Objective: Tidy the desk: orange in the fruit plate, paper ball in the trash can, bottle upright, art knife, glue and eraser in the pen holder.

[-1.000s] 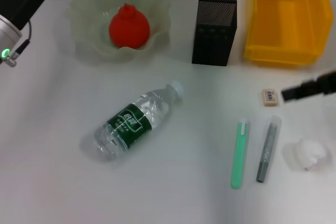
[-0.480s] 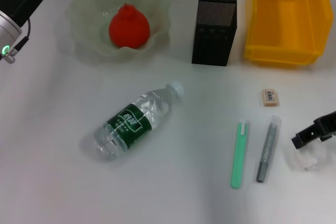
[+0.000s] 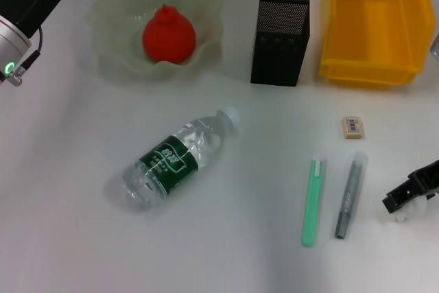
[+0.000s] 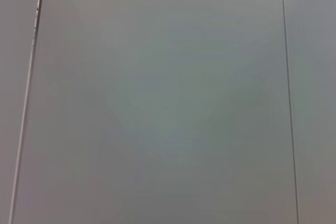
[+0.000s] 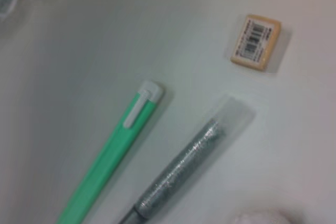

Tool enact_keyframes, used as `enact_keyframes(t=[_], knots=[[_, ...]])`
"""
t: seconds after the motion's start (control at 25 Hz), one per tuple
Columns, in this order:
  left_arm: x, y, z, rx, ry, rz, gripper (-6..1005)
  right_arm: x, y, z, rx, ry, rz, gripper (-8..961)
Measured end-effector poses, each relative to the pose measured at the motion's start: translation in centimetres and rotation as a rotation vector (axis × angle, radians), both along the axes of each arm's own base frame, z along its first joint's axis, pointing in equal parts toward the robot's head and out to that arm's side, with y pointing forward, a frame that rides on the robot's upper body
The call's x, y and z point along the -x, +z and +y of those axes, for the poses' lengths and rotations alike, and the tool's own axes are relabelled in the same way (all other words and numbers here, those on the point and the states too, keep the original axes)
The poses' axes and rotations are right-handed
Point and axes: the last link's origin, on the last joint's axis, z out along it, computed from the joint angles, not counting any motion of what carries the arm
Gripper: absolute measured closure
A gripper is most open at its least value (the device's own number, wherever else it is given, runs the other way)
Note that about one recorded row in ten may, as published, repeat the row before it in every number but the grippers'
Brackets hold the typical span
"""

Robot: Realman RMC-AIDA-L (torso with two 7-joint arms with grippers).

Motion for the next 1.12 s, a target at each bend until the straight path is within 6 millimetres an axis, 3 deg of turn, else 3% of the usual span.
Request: enact_keyframes(t=[0.16,0.4,0.64,0.84,0.88,0.92,1.04,1.08,1.12], knots=[[0.0,0.0,0.0,0.000,0.001,-0.001,283,-0.3,-0.2,0.1,0.007,-0.011,-0.032,261],[-0.2,0.0,0.1,-0.001,-0.003,-0.002,283,-0.4,-0.2,0.3,0.008,-0.012,-0.035,457],[-0.5,0.0,0.3,-0.001,-0.011,-0.002,283,-0.6,1.5,0.4,-0.035,-0.009,0.037,482],[-0.5,-0.1,0.3,0.001,-0.012,-0.002,283,-1.0,5.6,0.2,-0.188,0.030,0.378,497],[-0.6,-0.3,0.2,0.013,-0.017,0.001,283,-1.7,7.7,0.0,-0.305,0.078,0.569,496],[-0.7,-0.5,0.2,0.020,-0.022,0.005,283,-1.7,7.7,0.0,-0.305,0.078,0.569,494],[-0.8,-0.6,0.2,0.025,-0.026,0.009,283,-3.1,10.3,-0.4,-0.526,0.241,0.857,490],[-1.1,-1.0,0.1,0.044,-0.042,0.022,283,-4.2,11.0,-0.3,-0.676,0.360,0.947,488],[-1.2,-1.2,0.1,0.050,-0.047,0.027,284,-4.2,11.0,-0.3,-0.676,0.360,0.947,487]])
